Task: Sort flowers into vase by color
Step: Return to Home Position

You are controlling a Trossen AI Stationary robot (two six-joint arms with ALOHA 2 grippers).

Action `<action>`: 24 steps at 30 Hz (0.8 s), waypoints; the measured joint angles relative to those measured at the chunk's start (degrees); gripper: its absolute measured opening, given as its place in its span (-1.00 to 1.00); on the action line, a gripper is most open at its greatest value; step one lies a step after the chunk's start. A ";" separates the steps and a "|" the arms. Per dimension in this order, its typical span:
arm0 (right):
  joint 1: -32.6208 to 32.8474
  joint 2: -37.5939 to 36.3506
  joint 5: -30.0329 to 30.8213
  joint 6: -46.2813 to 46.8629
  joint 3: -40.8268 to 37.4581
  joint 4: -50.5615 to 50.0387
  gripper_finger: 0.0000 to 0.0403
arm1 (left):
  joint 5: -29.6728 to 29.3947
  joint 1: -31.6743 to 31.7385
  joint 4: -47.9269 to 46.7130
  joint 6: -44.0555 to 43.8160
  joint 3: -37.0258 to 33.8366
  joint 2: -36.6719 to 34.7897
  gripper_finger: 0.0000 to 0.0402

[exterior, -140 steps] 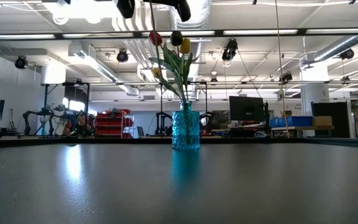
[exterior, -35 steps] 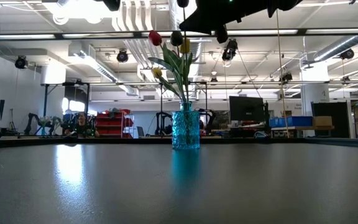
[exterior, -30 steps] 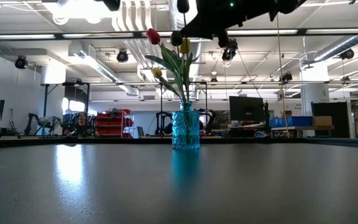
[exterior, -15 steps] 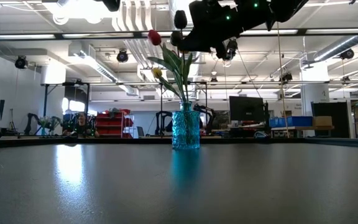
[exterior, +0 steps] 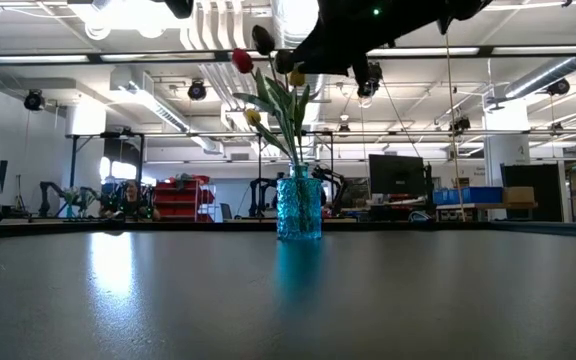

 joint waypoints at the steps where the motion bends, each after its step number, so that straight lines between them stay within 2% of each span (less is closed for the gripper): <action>1: 0.07 -0.62 0.01 -0.32 0.36 -1.58 -0.21 | 0.00 0.00 -0.01 0.02 0.00 0.00 -0.63; 6: 0.41 -4.23 -1.48 -1.70 2.72 -9.77 -0.31 | 0.00 0.00 -0.21 3.13 -0.33 -0.15 -0.90; 8: 0.40 -6.02 -1.61 -2.46 3.02 -12.93 -0.43 | 0.00 0.00 -0.17 4.47 -1.10 -0.32 -0.97; 13: 0.32 -9.17 -3.04 -3.41 2.40 -21.10 -0.87 | 0.00 0.00 0.00 7.20 -3.19 -0.50 -0.99; 14: 0.34 -9.70 -4.15 -3.37 2.02 -21.44 -0.91 | -0.02 0.00 0.20 7.23 -3.74 -0.66 -0.99; 18: 0.39 -12.28 -6.84 -3.14 -0.02 -20.75 -0.95 | 0.00 0.06 4.35 6.77 -7.61 -1.37 -1.00; 24: 0.27 -17.08 -7.19 -2.96 -3.77 -20.77 -0.96 | -0.15 0.60 13.48 4.52 -15.72 -3.15 -1.00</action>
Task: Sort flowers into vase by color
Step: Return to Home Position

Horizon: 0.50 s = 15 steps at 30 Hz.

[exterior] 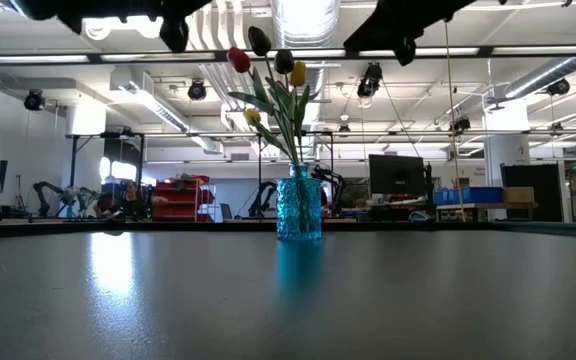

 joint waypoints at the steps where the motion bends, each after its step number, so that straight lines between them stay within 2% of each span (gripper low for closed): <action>1: -0.26 -1.05 -0.49 -0.04 -0.79 0.06 -0.96 | -0.11 0.25 0.71 -0.03 -1.34 -0.37 -1.00; 10: -4.76 -10.36 -8.61 2.78 -12.02 3.84 -0.96 | -1.47 4.66 6.24 1.41 -12.94 -6.54 -1.00; 15: -6.40 -17.98 -9.55 3.44 -19.74 7.23 -0.96 | -1.45 7.23 6.79 0.22 -17.93 -10.13 -1.00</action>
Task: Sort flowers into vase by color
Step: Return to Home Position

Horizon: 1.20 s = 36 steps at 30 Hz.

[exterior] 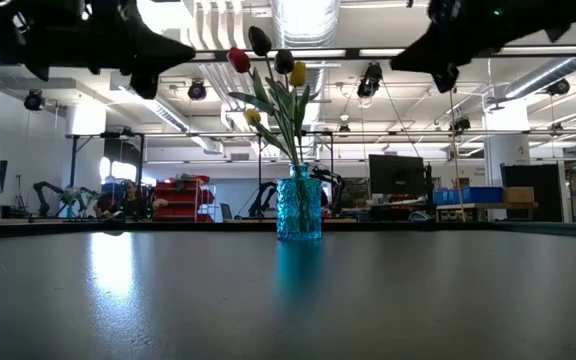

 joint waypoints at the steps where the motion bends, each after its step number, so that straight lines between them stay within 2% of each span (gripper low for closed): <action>1: -0.23 -1.67 0.21 0.54 -1.57 0.03 -0.96 | 0.00 0.26 0.11 -0.17 -0.83 -0.71 -1.00; 10: -0.74 -13.88 6.84 4.66 -12.40 0.41 -0.96 | 2.33 2.21 5.07 -0.86 -10.27 -7.19 -1.00; 21: -0.75 -26.40 8.20 6.29 -23.48 0.06 -0.96 | 3.58 5.54 5.43 -0.35 -19.84 -17.95 -1.00; 29: -0.78 -39.09 9.97 7.18 -24.86 -11.89 -0.96 | 4.95 9.28 -8.81 0.25 -20.35 -25.89 -1.00; 32: -0.78 -44.70 11.20 7.64 -25.32 -14.41 -0.96 | 2.52 9.61 -12.73 0.28 -20.38 -29.84 -1.00; 36: -0.79 -44.03 11.28 7.60 -26.66 -13.67 -0.96 | -2.83 9.58 -17.61 0.27 -20.38 -36.88 -1.00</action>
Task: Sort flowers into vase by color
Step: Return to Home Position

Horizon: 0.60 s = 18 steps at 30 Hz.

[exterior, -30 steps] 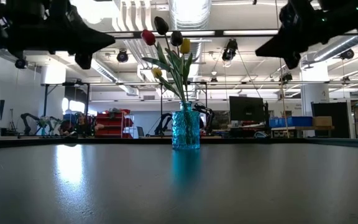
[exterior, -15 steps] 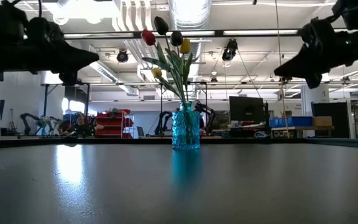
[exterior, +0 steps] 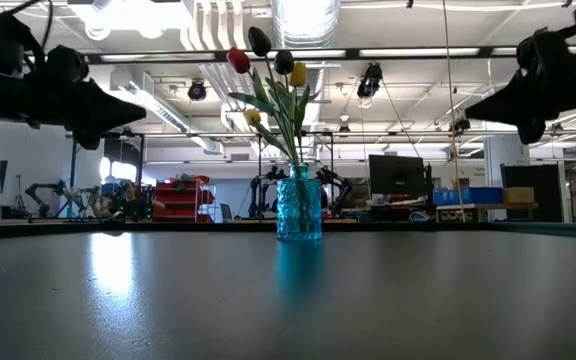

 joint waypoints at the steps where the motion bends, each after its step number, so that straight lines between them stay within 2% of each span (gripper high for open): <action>1: 0.00 0.38 0.13 0.37 -0.40 0.35 -0.96 | -1.38 -0.02 -1.01 -0.11 0.00 -1.97 -1.00; 3: 0.11 -0.22 -0.01 1.28 -1.64 0.78 -0.96 | -2.93 -0.09 -1.69 -0.48 -0.02 -4.16 -1.00; 7: 0.27 -0.74 -0.07 1.14 -3.63 4.95 -0.96 | -3.25 -0.71 -0.95 -1.54 -0.02 -4.10 -1.00; 18: 0.28 -0.64 -0.05 -1.53 -4.19 7.01 -0.95 | -4.75 -3.99 -2.85 -5.42 -0.04 -3.77 -1.00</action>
